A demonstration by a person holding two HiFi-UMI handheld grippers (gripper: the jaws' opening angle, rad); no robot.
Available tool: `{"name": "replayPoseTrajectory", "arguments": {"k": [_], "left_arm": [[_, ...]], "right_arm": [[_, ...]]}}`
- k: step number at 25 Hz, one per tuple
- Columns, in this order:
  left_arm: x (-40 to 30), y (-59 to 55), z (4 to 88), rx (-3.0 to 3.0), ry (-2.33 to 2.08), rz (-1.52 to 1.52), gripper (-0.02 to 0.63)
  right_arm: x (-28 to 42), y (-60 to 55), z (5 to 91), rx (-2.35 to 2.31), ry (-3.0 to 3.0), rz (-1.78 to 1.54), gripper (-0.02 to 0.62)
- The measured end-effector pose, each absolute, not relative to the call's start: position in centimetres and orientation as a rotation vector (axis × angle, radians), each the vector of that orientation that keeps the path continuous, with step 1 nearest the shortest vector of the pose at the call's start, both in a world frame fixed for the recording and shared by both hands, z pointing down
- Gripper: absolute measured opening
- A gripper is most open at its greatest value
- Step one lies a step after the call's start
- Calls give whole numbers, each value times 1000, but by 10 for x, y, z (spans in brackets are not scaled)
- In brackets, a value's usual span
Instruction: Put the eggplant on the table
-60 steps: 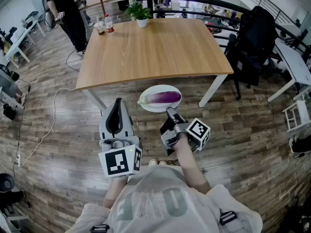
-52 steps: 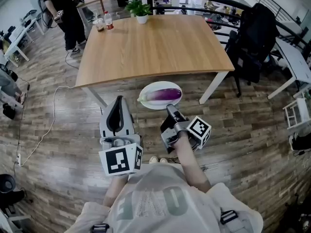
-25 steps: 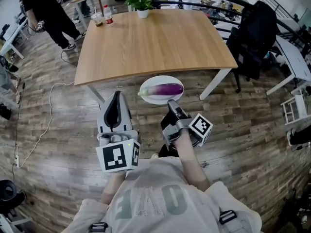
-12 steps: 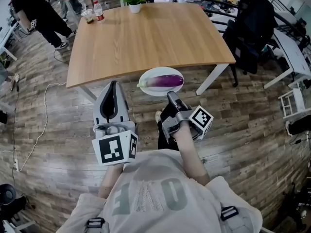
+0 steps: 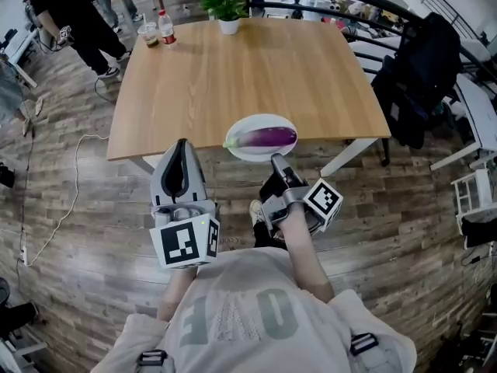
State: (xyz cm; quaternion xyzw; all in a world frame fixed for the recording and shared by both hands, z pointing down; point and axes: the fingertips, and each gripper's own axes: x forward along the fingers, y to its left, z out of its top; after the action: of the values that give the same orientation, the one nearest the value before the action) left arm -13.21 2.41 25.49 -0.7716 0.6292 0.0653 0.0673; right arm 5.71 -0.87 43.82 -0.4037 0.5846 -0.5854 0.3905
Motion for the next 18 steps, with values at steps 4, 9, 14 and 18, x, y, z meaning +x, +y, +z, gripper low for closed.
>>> {"name": "replayPoseTrajectory", "arguments": {"k": [4,9,14,18], "left_arm": [[-125,-16,251,-2291,1926,164,9],[-111,-68,251,-2277,1953,138,9],[-98,-117,248,-2269,1969,118,9],[-89,-153,245,-2249,1977,111,9]], "right_arm": [[69,-47,435,-1043,1533,-1488,26],[77,-96,428,-1021,1567,-1508,26],[85,-143,420,-993,1585,-1531,26],[93,-179,417,-985,1617,-1531,26]]}}
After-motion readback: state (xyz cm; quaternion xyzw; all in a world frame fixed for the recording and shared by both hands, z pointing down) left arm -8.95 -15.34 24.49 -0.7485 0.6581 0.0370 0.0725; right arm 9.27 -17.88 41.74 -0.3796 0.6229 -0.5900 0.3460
